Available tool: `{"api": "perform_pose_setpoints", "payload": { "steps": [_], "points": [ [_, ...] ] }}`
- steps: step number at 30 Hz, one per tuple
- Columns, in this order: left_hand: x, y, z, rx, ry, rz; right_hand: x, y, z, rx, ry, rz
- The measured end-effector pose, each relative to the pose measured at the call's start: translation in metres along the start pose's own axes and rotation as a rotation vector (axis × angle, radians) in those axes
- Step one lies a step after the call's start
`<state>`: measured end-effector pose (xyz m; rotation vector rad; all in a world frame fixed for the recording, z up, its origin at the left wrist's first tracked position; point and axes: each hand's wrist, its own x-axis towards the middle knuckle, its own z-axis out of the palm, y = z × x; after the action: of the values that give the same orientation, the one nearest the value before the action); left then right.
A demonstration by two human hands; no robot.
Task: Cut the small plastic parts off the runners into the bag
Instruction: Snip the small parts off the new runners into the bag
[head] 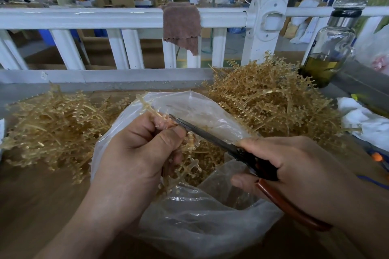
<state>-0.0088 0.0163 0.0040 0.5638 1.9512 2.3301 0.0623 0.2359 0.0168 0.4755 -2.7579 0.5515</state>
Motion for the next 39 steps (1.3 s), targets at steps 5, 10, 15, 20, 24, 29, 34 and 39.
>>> {"api": "perform_pose_setpoints", "payload": {
  "steps": [5, 10, 15, 20, 24, 29, 34, 39],
  "points": [
    [-0.002, -0.003, 0.0, 0.079, -0.001, 0.039, 0.0, -0.001, 0.001, 0.003, 0.008, 0.0],
    [-0.001, -0.006, -0.001, 0.071, 0.0, 0.034, 0.001, -0.002, 0.0, -0.014, 0.011, -0.006],
    [-0.001, -0.007, -0.003, 0.083, -0.004, 0.041, 0.0, -0.004, -0.001, -0.034, -0.002, 0.005],
    [-0.001, -0.01, -0.004, 0.103, -0.001, 0.033, 0.0, -0.005, 0.0, -0.02, 0.006, 0.023],
    [0.0, -0.01, -0.004, 0.09, 0.018, 0.02, 0.0, -0.002, 0.005, 0.016, 0.0, 0.043],
    [0.004, -0.008, -0.006, 0.037, 0.067, -0.005, 0.001, 0.004, 0.008, 0.058, 0.042, 0.08],
    [-0.002, -0.003, 0.0, -0.008, 0.02, 0.045, 0.0, 0.003, 0.007, 0.073, 0.032, 0.09],
    [-0.001, -0.004, 0.001, -0.045, 0.052, 0.067, 0.0, 0.0, 0.004, 0.133, -0.009, 0.08]
  ]
}}
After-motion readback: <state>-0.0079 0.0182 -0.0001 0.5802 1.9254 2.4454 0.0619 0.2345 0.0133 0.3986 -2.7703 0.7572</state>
